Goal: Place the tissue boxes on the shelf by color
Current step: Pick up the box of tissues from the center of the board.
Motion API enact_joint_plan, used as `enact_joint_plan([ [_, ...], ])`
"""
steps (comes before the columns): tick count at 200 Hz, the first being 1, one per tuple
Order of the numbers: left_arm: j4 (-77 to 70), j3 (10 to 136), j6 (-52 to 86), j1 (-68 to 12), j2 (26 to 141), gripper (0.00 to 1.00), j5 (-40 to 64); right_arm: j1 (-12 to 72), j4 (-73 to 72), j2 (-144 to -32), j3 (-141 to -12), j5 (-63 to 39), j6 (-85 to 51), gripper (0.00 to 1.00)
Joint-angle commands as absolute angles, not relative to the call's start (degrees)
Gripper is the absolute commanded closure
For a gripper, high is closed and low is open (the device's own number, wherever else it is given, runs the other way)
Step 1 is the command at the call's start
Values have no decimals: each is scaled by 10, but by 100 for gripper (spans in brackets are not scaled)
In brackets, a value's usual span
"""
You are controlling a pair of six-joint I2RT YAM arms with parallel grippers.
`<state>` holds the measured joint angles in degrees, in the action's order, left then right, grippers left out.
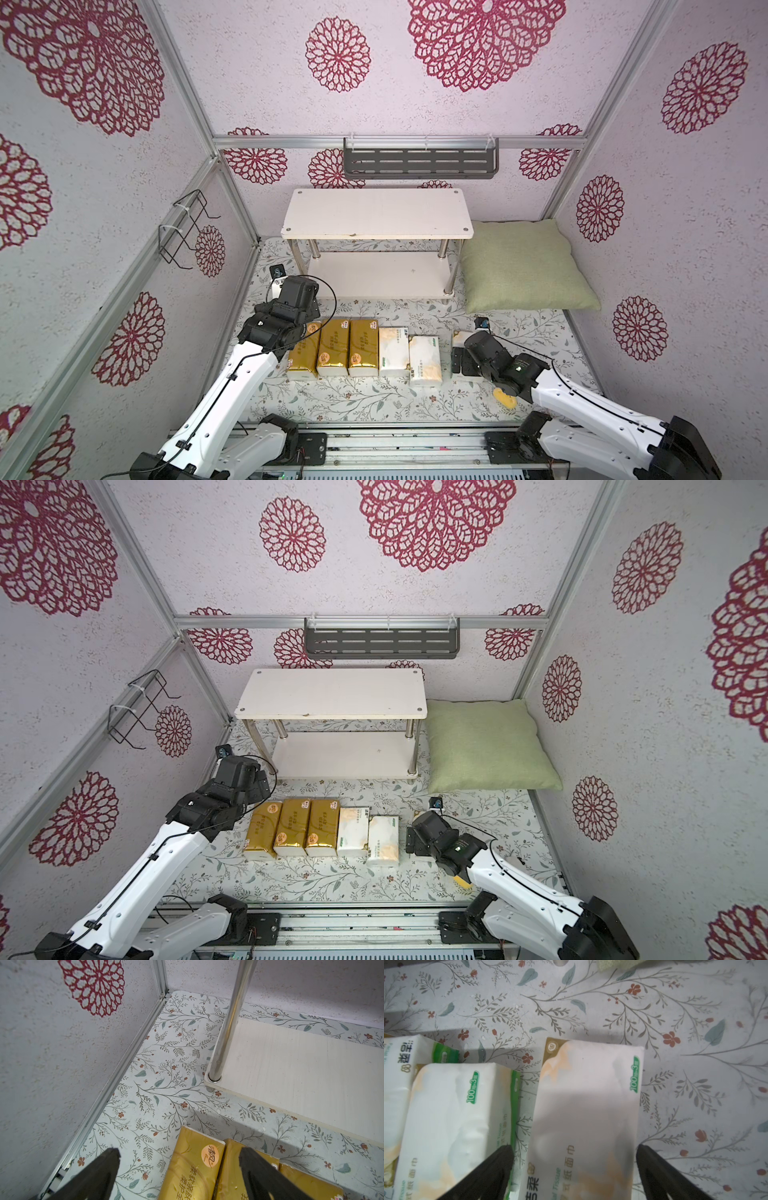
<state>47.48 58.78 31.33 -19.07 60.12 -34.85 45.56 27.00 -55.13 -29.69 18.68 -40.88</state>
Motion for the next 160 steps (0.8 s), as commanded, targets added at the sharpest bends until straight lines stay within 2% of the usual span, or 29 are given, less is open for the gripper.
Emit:
enact_joint_plan([
  [1, 474, 591, 312, -185, 597, 3, -347, 481, 309, -550, -311, 222, -457, 1],
  [75, 475, 589, 309, -184, 585, 2, -350, 531, 324, -561, -297, 277, -534, 1],
  [160, 475, 587, 309, -184, 581, 3, -348, 560, 258, -547, -247, 332, -572, 1],
])
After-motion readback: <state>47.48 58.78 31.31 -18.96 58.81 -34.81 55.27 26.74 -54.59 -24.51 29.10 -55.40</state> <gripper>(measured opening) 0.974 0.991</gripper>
